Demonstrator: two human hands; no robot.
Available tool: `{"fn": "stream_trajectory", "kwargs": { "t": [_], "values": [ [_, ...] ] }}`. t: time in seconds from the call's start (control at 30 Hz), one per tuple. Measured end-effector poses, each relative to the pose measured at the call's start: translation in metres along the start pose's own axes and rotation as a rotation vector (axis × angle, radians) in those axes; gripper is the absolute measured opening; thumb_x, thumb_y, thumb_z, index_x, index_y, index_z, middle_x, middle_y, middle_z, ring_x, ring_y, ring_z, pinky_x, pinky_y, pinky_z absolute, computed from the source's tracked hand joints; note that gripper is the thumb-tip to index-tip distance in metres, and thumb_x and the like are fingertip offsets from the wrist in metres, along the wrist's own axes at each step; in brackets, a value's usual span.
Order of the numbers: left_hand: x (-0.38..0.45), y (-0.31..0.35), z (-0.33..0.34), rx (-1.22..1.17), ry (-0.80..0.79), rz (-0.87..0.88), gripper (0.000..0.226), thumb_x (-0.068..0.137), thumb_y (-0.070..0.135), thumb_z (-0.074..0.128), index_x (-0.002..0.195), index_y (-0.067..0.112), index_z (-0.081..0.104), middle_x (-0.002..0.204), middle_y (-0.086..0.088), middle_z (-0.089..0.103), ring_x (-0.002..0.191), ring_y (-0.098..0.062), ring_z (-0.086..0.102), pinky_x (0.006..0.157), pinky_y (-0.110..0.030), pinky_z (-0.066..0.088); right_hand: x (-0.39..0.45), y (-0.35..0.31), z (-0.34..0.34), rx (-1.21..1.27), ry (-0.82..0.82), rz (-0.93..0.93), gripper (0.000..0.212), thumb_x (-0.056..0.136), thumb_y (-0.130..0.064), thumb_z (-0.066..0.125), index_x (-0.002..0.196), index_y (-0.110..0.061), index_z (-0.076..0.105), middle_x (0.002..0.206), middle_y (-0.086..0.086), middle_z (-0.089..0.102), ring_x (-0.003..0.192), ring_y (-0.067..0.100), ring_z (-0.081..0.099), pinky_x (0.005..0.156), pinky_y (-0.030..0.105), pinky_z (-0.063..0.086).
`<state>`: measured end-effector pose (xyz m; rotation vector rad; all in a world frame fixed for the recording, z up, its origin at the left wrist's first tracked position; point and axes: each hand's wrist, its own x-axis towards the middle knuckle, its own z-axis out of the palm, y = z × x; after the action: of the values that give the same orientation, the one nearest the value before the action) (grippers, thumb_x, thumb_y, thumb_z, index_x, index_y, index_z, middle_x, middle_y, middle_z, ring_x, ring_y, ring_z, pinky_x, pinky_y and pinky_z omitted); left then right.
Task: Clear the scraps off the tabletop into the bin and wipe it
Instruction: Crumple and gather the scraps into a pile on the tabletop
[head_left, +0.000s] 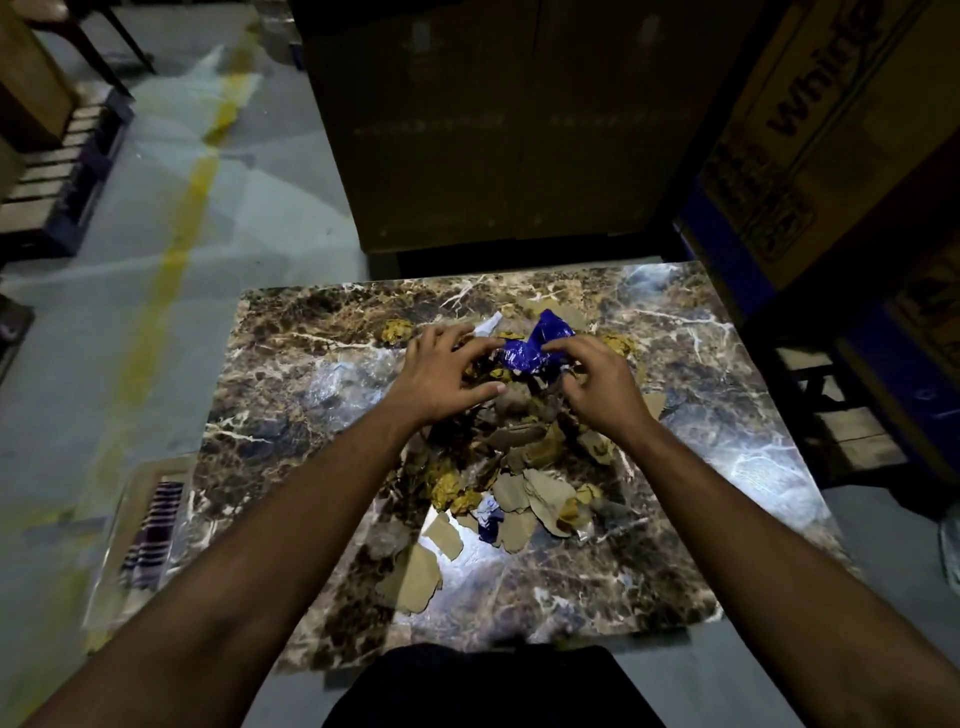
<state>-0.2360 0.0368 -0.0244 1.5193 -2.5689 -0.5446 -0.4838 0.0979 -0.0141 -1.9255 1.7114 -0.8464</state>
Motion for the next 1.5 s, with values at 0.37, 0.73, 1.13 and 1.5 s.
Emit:
{"fn": "stream_trajectory", "kwargs": {
  "t": [0.37, 0.73, 1.13, 1.5],
  "values": [
    [-0.123, -0.012, 0.029, -0.079, 0.179, -0.200, 0.094, 0.069, 0.082, 0.063, 0.148, 0.041, 0.035, 0.153, -0.005, 0.030, 0.137, -0.031, 0.029, 0.111, -0.061, 0.033, -0.086, 0.024, -0.001, -0.311, -0.366, 0.530, 0.096, 0.076, -0.079, 0.063, 0.154, -0.032, 0.029, 0.158, 0.015, 0.029, 0.144, 0.042, 0.029, 0.111, 0.060, 0.037],
    [-0.201, -0.017, 0.102, -0.089, -0.156, -0.457, 0.132, 0.053, 0.092, 0.067, 0.156, 0.047, -0.003, 0.161, -0.009, 0.001, 0.146, -0.038, 0.013, 0.114, -0.061, 0.022, -0.133, -0.025, 0.097, -0.258, -0.458, 0.642, 0.147, 0.044, -0.098, 0.064, 0.156, -0.041, -0.011, 0.167, 0.012, -0.013, 0.153, 0.043, -0.005, 0.114, 0.073, 0.012],
    [-0.149, -0.013, 0.101, -0.171, -0.180, -0.361, 0.144, 0.064, 0.051, 0.090, 0.157, 0.033, -0.019, 0.160, -0.013, 0.016, 0.146, -0.034, 0.022, 0.116, -0.047, 0.030, -0.128, -0.065, 0.139, -0.249, -0.433, 0.430, 0.126, 0.056, -0.086, 0.072, 0.152, -0.054, -0.004, 0.162, 0.009, 0.011, 0.144, 0.038, 0.016, 0.106, 0.067, 0.028],
    [-0.157, -0.005, 0.110, -0.523, 0.040, -0.409, 0.086, 0.080, 0.011, 0.072, 0.155, 0.028, 0.034, 0.140, -0.007, 0.049, 0.122, -0.024, 0.051, 0.092, -0.021, 0.037, -0.129, -0.077, 0.142, -0.168, -0.393, 0.371, 0.102, 0.081, -0.044, 0.078, 0.148, -0.064, 0.004, 0.145, 0.007, 0.034, 0.128, 0.030, 0.031, 0.100, 0.050, 0.037]
  ]
}}
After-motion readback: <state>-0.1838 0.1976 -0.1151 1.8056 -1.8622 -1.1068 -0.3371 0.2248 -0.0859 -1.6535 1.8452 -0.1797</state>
